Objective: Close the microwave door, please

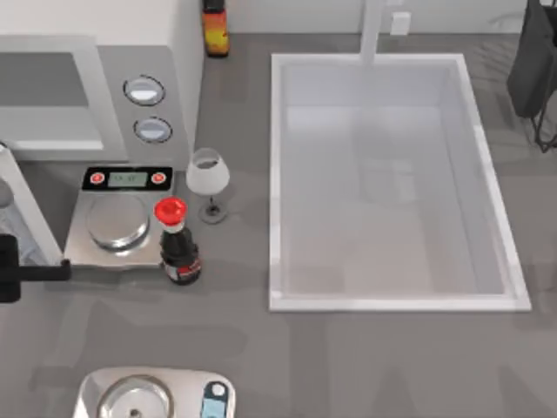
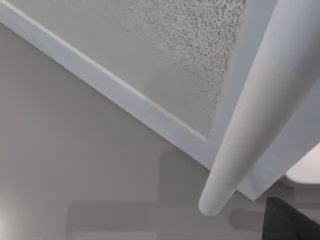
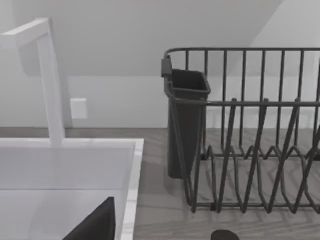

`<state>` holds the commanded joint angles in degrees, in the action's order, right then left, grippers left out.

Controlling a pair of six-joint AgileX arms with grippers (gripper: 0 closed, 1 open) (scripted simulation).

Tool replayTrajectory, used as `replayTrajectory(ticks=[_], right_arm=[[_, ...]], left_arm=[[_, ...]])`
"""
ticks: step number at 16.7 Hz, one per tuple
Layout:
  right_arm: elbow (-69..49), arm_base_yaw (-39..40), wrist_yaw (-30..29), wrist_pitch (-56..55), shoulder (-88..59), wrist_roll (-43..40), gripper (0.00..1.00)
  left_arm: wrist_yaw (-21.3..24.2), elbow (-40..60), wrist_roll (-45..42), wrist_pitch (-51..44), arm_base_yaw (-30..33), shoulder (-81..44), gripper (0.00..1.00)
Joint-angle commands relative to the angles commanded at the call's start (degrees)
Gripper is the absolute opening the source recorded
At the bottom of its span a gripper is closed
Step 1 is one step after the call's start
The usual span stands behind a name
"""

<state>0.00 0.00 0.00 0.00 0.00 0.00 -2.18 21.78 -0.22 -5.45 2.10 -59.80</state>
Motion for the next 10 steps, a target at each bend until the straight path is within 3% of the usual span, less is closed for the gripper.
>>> replayTrajectory(ticks=[6, 10], right_arm=[[0.0, 0.0, 0.0, 0.0, 0.0, 0.0, 1.0], [0.0, 0.0, 0.0, 0.0, 0.0, 0.0, 1.0]], left_arm=[[-1.1, 0.0, 1.3, 0.1, 1.2, 0.2, 0.0], [-1.0, 4.4, 1.1, 3.1, 1.1, -6.5, 0.0]])
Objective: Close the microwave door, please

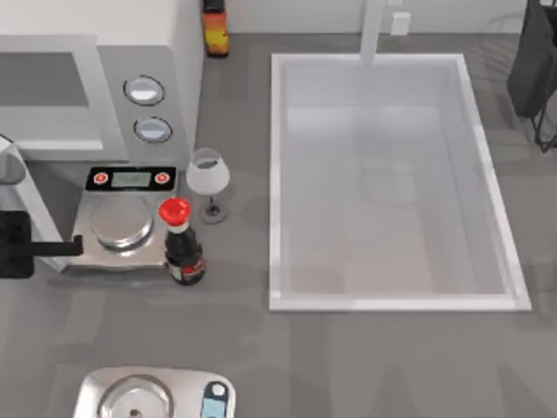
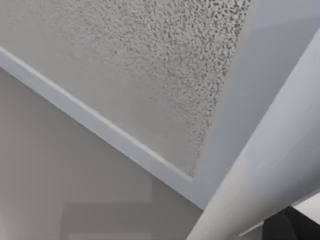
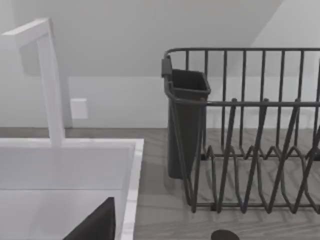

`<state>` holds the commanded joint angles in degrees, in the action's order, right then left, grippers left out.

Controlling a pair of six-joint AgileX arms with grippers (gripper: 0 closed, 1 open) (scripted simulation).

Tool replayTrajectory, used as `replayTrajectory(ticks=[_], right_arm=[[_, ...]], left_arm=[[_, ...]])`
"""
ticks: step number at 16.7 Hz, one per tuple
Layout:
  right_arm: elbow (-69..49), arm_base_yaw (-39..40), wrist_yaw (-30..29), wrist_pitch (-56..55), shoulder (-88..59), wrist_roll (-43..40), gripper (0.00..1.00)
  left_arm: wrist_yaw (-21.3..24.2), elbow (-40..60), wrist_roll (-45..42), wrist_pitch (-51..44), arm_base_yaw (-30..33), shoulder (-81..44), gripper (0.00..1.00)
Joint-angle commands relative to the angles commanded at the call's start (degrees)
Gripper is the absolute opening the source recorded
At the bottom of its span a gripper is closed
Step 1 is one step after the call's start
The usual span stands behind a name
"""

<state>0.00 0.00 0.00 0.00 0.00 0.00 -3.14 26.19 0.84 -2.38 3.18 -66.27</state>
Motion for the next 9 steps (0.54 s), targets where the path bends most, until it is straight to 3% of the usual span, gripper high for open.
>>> replayTrajectory(ticks=[5, 9], right_arm=[[0.0, 0.0, 0.0, 0.0, 0.0, 0.0, 1.0], [0.0, 0.0, 0.0, 0.0, 0.0, 0.0, 1.0]], left_arm=[[0.3, 8.6, -0.4, 6.3, -0.3, -16.8, 0.0], [0.5, 12.3, -0.6, 9.2, -0.5, -22.1, 0.0]])
